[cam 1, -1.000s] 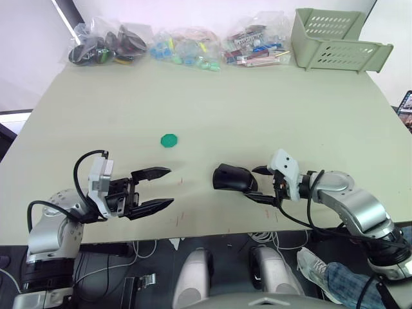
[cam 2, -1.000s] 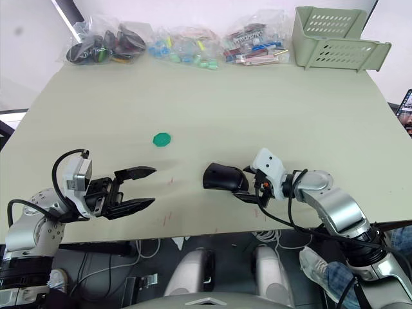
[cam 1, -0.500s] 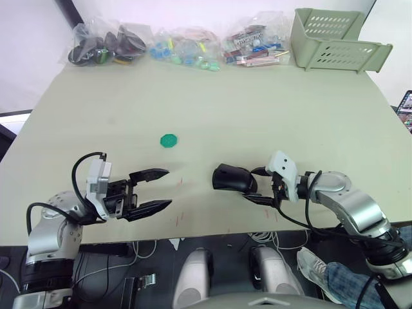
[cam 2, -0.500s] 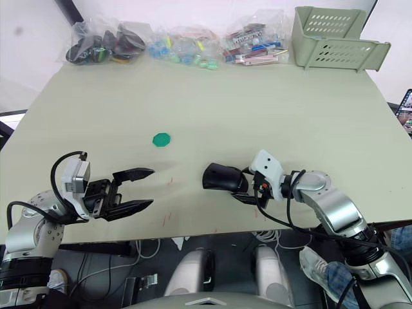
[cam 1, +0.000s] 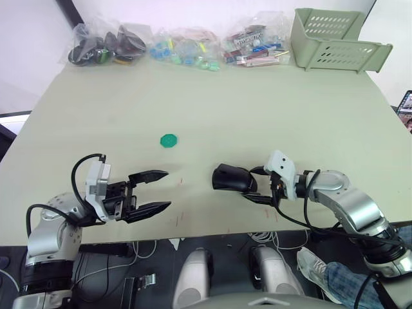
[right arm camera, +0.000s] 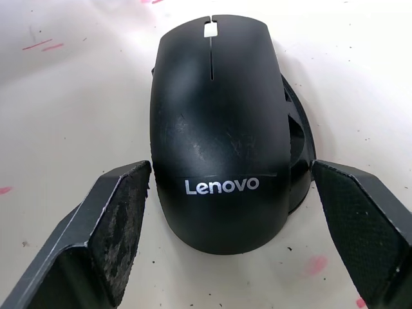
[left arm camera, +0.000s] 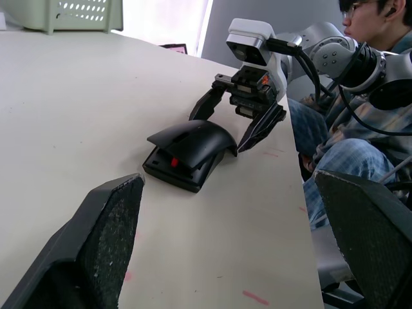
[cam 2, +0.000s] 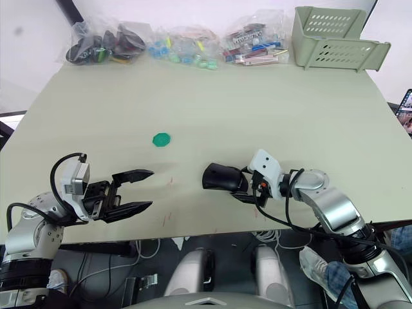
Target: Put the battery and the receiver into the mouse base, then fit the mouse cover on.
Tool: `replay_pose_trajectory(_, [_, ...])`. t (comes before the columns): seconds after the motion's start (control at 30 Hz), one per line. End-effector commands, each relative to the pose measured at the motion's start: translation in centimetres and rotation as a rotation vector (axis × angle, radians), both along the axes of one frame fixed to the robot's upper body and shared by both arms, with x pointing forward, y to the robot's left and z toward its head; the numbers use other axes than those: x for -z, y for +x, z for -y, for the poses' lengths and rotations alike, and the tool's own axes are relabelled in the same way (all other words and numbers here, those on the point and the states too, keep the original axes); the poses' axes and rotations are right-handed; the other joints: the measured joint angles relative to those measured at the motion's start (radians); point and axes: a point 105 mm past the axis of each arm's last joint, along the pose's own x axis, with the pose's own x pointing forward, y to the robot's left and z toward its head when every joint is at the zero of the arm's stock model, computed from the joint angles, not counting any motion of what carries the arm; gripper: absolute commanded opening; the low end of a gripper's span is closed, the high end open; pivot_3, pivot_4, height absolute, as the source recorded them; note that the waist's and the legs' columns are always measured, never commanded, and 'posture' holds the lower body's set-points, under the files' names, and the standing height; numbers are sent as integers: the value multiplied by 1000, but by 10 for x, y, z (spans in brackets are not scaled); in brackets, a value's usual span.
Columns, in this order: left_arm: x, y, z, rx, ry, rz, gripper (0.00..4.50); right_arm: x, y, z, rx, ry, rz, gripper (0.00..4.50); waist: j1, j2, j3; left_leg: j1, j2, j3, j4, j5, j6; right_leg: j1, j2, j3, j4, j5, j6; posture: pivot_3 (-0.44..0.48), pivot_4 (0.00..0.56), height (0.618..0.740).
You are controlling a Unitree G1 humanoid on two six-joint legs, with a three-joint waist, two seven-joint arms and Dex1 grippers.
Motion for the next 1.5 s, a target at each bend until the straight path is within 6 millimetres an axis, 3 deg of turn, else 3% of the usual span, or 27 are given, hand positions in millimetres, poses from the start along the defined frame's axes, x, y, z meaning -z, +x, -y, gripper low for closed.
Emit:
replay_pose_trajectory(0.03, [-7, -1, -4, 5, 17, 35, 4500, -9, 0, -4, -24, 12, 35, 4129, 0, 0, 0, 0, 0, 0, 0, 0, 0, 0, 0, 0, 0, 0, 0, 0, 150, 740])
replay_pose_trajectory(0.23, [-7, -1, -4, 6, 17, 35, 4500, -9, -1, -4, -26, 10, 30, 4129, 0, 0, 0, 0, 0, 0, 0, 0, 0, 0, 0, 0, 0, 0, 0, 0, 150, 740])
replay_pose_trajectory(0.33, [-6, -1, -3, 5, 16, 35, 4500, -9, -1, -4, -27, 6, 36, 3410, 0, 0, 0, 0, 0, 0, 0, 0, 0, 0, 0, 0, 0, 0, 0, 0, 150, 740])
replay_pose_trajectory(1.5, [-7, -1, 2, 7, 13, 33, 4500, -12, -1, -4, -39, -3, 44, 3410, 0, 0, 0, 0, 0, 0, 0, 0, 0, 0, 0, 0, 0, 0, 0, 0, 150, 740])
